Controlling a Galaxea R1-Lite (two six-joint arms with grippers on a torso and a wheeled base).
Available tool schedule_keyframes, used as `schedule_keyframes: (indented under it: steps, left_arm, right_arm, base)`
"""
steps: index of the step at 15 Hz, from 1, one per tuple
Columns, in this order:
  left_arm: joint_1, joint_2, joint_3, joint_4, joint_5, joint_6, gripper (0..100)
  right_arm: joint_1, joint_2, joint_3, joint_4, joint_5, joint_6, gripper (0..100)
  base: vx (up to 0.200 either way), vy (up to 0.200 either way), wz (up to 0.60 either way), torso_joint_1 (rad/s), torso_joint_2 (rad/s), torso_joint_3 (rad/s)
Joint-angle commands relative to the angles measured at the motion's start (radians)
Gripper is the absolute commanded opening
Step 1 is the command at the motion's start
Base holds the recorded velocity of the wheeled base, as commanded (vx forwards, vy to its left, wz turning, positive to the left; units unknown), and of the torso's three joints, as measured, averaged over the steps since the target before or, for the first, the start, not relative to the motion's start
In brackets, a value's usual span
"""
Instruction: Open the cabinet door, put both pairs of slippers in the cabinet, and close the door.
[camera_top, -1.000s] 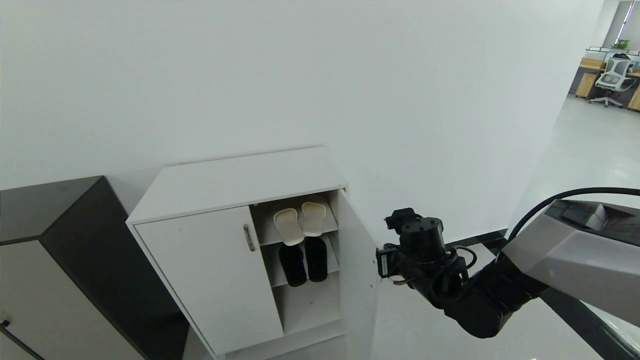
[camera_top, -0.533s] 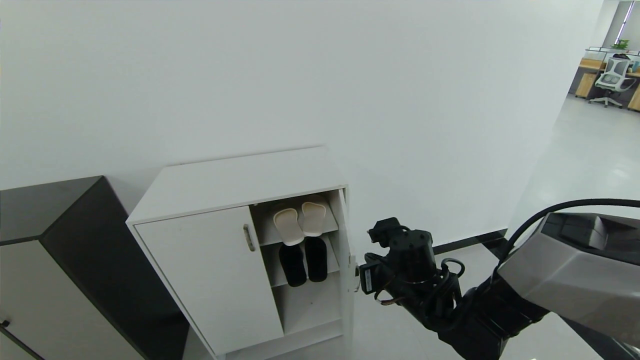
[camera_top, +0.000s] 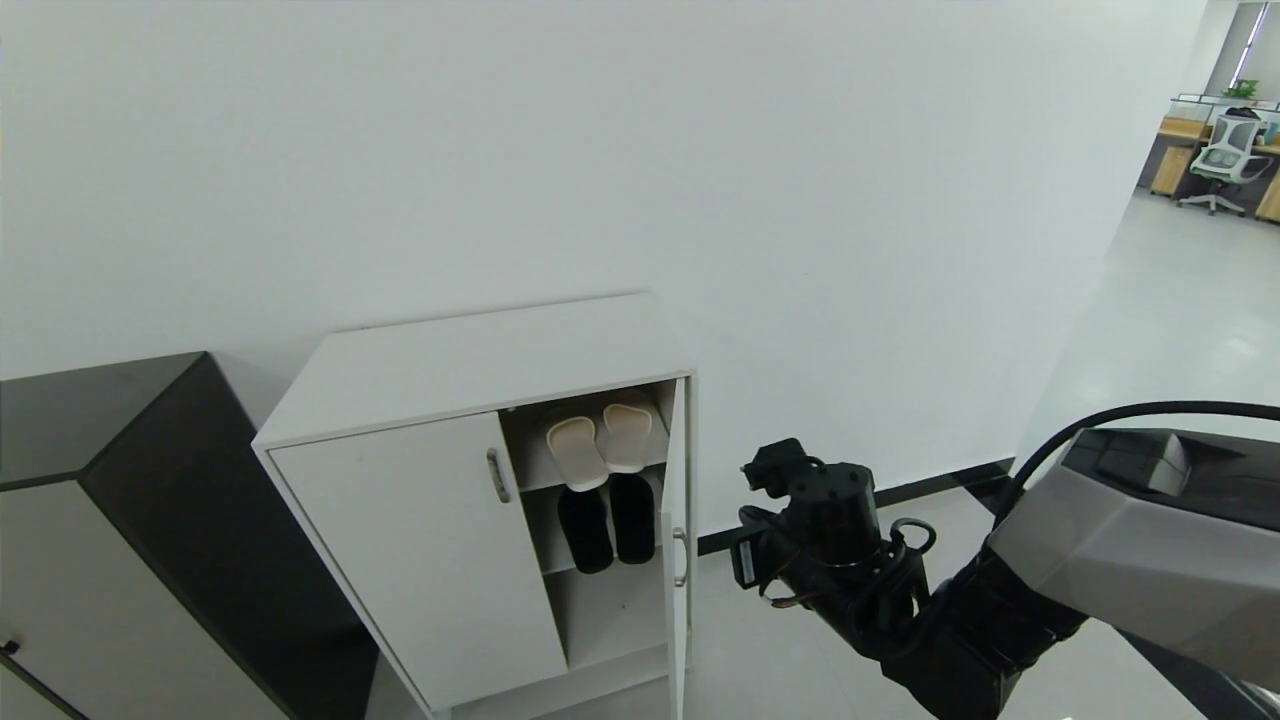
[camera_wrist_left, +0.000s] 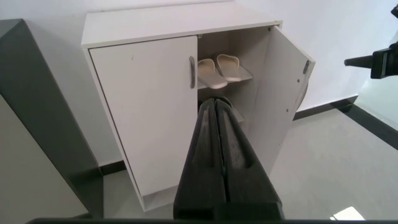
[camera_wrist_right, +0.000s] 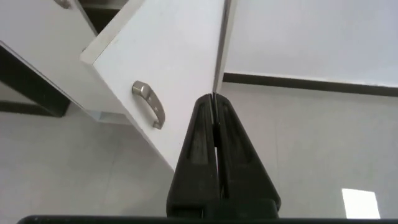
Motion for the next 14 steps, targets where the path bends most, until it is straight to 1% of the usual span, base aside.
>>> schedule_keyframes:
  steps: [1,3,6,8,10,12,14]
  left_arm:
    - [0.000,0.001,0.000,0.000,0.001,-0.001,0]
    - [0.000,0.001,0.000,0.000,0.001,-0.001,0]
    - [0.000,0.001,0.000,0.000,0.001,-0.001,0]
    - [0.000,0.001,0.000,0.000,0.001,-0.005,0]
    - [0.000,0.001,0.000,0.000,0.002,-0.005,0]
    - [0.000,0.001,0.000,0.000,0.002,-0.005,0]
    - [0.000,0.001,0.000,0.000,0.002,-0.005,0]
  right_arm:
    - [-0.002,0.008,0.026,-0.017,-0.012,-0.054,0]
    - [-0.012,0.014,0.041,-0.084,-0.014,-0.076,0]
    - [-0.020,0.022,0.036,-0.087,-0.014,-0.076,0]
    - [-0.032,-0.003,0.032,-0.099,-0.014,-0.076,0]
    - [-0.052,-0.075,0.052,-0.112,-0.008,-0.083,0]
    - [-0.066,-0.130,0.102,-0.118,0.034,-0.129,0]
    - [-0.069,-0.130,0.107,-0.135,0.037,-0.131,0]
  base:
    - [0.000,0.000,0.00,0.000,0.00,0.000]
    - [0.000,0.000,0.00,0.000,0.00,0.000]
    - [0.000,0.000,0.00,0.000,0.00,0.000]
    - [0.000,0.000,0.60,0.002,0.00,0.002]
    - [0.000,0.000,0.60,0.005,0.00,0.005]
    - [0.000,0.000,0.00,0.070,-0.13,-0.077]
    - [0.000,0.000,0.00,0.034,-0.11,-0.049]
